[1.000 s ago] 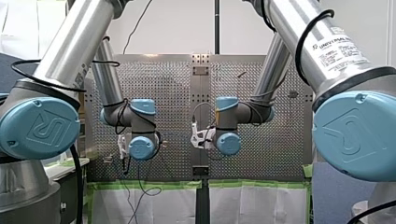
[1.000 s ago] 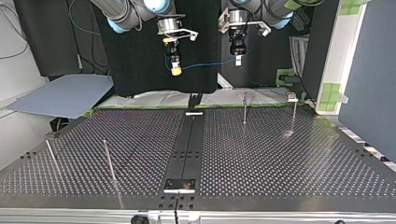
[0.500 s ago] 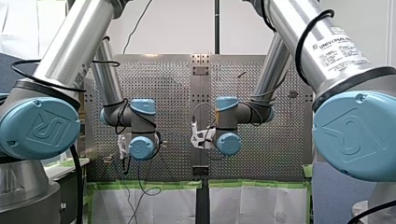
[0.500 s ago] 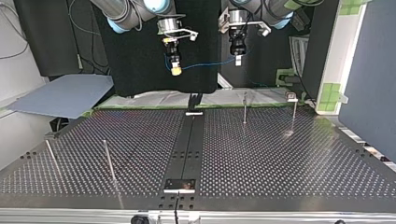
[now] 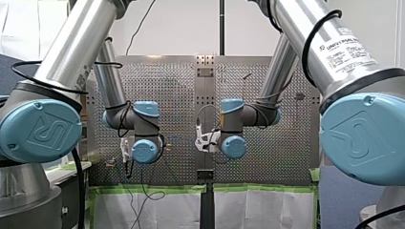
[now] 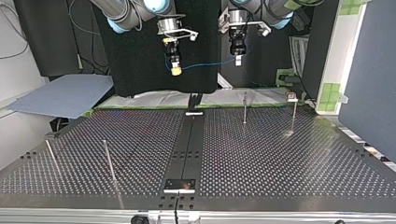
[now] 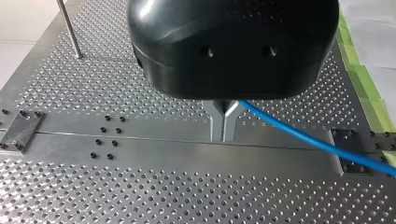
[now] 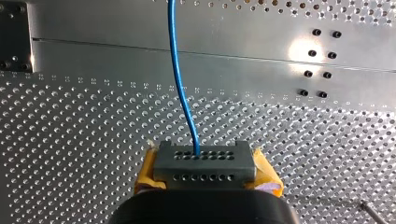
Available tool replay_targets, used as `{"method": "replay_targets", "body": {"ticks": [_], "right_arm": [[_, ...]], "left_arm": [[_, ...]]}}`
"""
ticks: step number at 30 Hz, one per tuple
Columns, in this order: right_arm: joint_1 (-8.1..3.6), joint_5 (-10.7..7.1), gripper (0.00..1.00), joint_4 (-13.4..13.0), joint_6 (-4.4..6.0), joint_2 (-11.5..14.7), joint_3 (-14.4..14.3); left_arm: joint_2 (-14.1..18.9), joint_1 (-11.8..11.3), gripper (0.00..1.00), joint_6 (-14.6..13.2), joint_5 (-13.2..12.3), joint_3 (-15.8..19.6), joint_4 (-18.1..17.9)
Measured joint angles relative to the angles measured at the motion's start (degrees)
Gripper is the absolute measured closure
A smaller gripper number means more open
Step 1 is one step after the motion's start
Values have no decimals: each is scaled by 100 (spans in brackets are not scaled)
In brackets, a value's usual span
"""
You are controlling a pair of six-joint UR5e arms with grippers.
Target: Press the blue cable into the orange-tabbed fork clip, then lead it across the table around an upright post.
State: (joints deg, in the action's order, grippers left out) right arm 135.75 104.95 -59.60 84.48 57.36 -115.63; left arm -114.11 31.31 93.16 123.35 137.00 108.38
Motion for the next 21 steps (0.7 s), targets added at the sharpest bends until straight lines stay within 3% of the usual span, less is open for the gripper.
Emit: {"method": "replay_targets", "body": {"ticks": [7, 16, 21], "right_arm": [[3, 0, 100, 0, 0, 0, 0], [9, 0, 100, 0, 0, 0, 0], [8, 0, 100, 0, 0, 0, 0]], "left_arm": [[-20, -14, 100, -2, 5, 2, 19], [-421, -51, 100, -8, 17, 8, 146], [-469, -52, 100, -9, 18, 9, 149]]}}
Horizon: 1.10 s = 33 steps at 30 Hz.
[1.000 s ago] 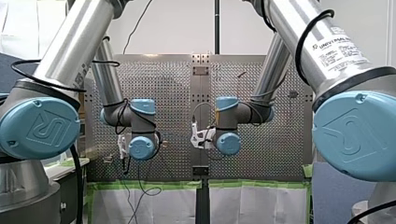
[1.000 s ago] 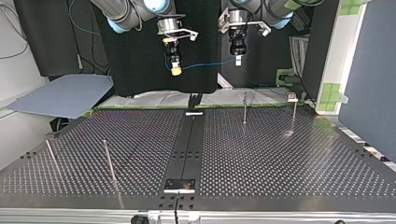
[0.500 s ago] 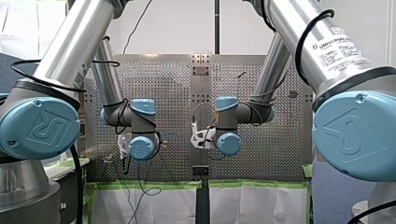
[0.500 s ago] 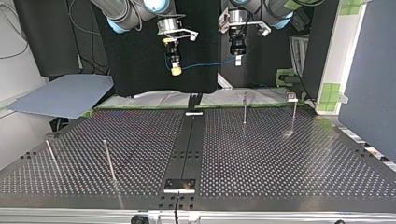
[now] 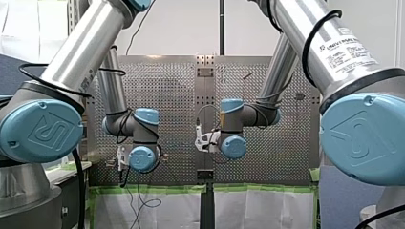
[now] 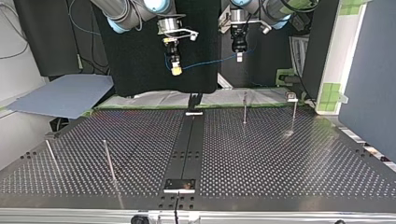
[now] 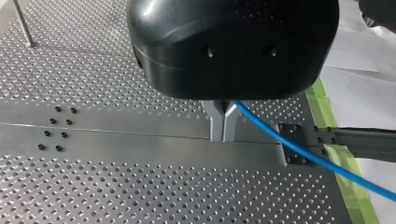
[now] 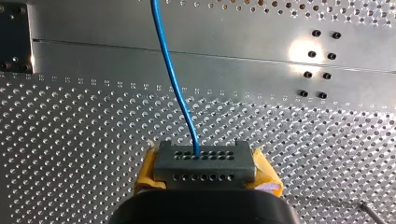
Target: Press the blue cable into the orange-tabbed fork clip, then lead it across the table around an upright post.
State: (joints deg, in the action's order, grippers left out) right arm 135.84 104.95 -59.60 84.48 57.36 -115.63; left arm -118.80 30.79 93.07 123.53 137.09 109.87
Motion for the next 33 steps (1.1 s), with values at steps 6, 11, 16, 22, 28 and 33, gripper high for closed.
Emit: {"method": "replay_targets", "body": {"ticks": [6, 11, 16, 22, 28, 33], "right_arm": [[0, 0, 100, 0, 0, 0, 0], [12, 11, 100, 10, 11, -11, 12], [182, 182, 100, 182, 183, -61, 181], [525, 313, 100, 526, 366, -69, 298], [719, 325, 100, 818, 385, -70, 306], [736, 326, 100, 865, 387, -70, 308]], "left_arm": [[-4, 0, 100, 0, 0, 0, 1], [-6, 0, 100, 0, 0, 0, 1], [-6, 0, 100, 0, 0, 0, 0], [-6, 0, 100, 0, 0, 0, 0], [-6, 0, 100, 0, 0, 0, 1], [-6, 0, 100, 0, 0, 0, 0]]}}
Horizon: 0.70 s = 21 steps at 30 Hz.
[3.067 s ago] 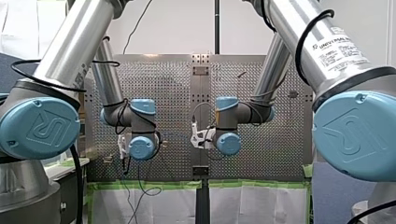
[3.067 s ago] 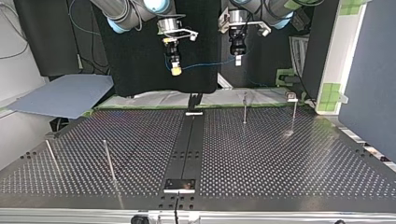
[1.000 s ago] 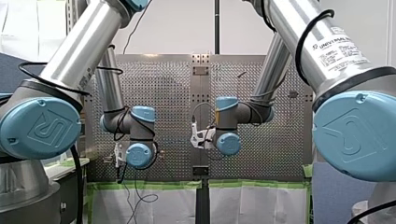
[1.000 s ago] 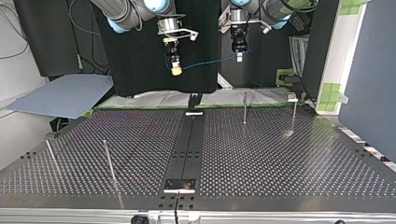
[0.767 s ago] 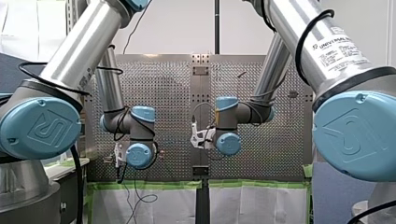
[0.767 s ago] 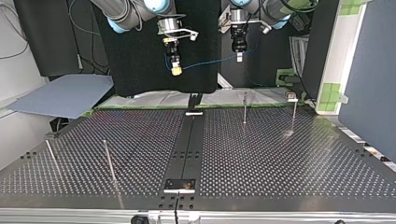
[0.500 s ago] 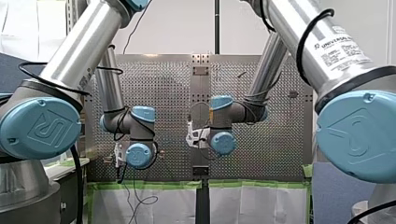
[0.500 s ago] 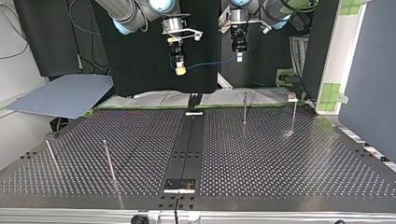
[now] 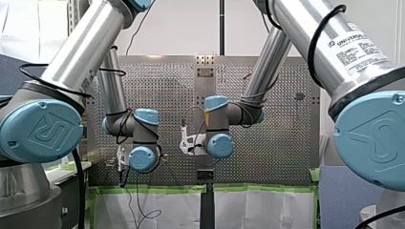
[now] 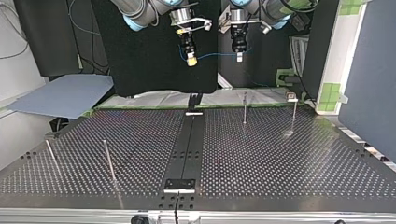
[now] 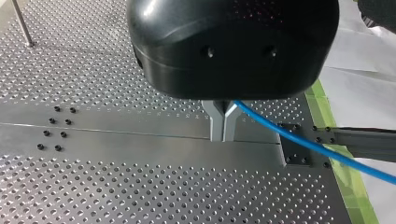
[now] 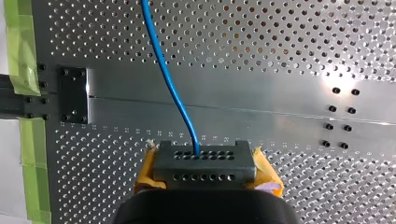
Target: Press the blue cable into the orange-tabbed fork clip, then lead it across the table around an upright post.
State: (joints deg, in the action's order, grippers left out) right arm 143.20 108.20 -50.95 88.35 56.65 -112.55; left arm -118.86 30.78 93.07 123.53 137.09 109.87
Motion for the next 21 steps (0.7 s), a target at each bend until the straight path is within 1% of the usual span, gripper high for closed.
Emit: {"method": "replay_targets", "body": {"ticks": [3, 6, 8, 11, 13, 15, 17, 19, 21], "right_arm": [[2, 1, 100, 5, 0, -1, 1], [47, 60, 100, 75, 18, -15, 72], [84, 113, 100, 160, 72, 30, 155], [128, 129, 100, 293, 203, 156, 297], [149, 59, 100, 310, 317, 271, 354], [153, -49, 100, 251, 410, 371, 380], [146, -128, 100, 167, 458, 375, 389], [135, -187, 100, 58, 490, 307, 399], [123, -216, 100, -55, 514, 202, 406]], "left_arm": [[8, 8, 100, 2, 9, 0, 9], [97, 97, 100, 9, 98, -2, 96], [184, 184, 100, 45, 185, -5, 186], [326, 317, 100, 155, 271, -6, 328], [442, 359, 100, 265, 258, -7, 441], [553, 364, 100, 372, 253, -8, 555], [688, 348, 100, 474, 252, -9, 686], [777, 325, 100, 541, 246, -9, 754], [776, 308, 100, 592, 238, -9, 741]]}}
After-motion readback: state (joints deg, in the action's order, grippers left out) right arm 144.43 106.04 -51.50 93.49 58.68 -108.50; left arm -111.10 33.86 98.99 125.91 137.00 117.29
